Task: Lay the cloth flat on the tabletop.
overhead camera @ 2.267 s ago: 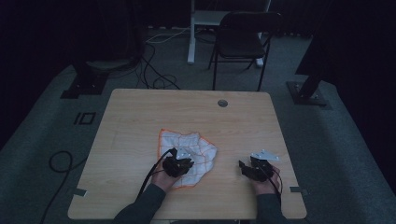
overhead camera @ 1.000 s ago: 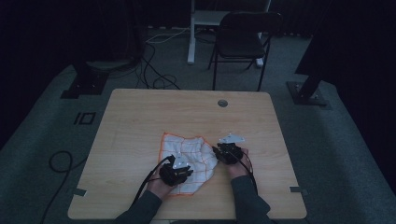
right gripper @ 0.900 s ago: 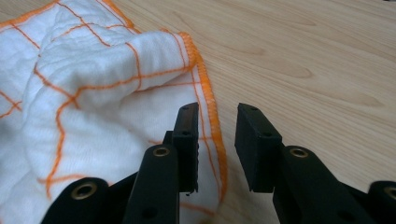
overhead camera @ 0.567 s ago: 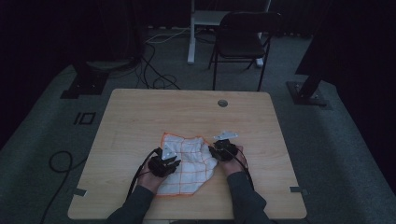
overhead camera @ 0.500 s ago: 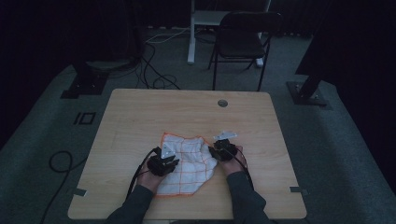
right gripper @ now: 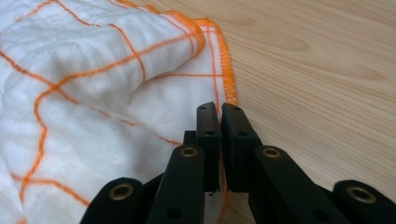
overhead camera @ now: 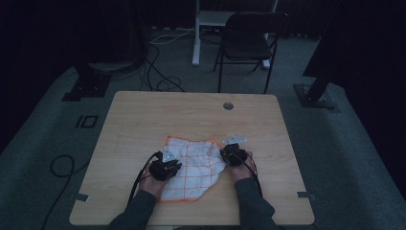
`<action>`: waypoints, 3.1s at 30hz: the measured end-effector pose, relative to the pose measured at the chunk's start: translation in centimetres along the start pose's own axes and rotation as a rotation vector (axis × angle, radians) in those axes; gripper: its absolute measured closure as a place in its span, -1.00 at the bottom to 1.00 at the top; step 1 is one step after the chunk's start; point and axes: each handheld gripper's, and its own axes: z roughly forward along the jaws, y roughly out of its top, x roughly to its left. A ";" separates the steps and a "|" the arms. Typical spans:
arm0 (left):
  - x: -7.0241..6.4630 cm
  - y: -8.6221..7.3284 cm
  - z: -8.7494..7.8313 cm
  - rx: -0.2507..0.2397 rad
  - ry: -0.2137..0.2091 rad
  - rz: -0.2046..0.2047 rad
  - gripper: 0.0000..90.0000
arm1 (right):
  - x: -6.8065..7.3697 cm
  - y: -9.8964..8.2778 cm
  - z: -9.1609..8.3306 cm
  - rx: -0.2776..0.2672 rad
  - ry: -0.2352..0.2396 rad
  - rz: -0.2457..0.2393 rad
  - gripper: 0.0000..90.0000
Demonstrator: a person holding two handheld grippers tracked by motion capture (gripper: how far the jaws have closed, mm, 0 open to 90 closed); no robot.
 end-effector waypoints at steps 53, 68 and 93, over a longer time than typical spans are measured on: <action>-11.9 4.5 2.7 0.033 -0.190 0.275 0.26 | -0.9 -5.2 -6.1 -0.101 -0.039 0.080 0.41; -8.7 5.7 1.0 -0.023 -0.228 0.147 0.95 | -1.1 -5.4 -6.4 -0.114 -0.062 0.084 0.42; -0.5 3.5 1.2 0.014 -0.043 -0.054 0.70 | 2.1 -3.7 -5.0 -0.115 0.021 -0.030 0.43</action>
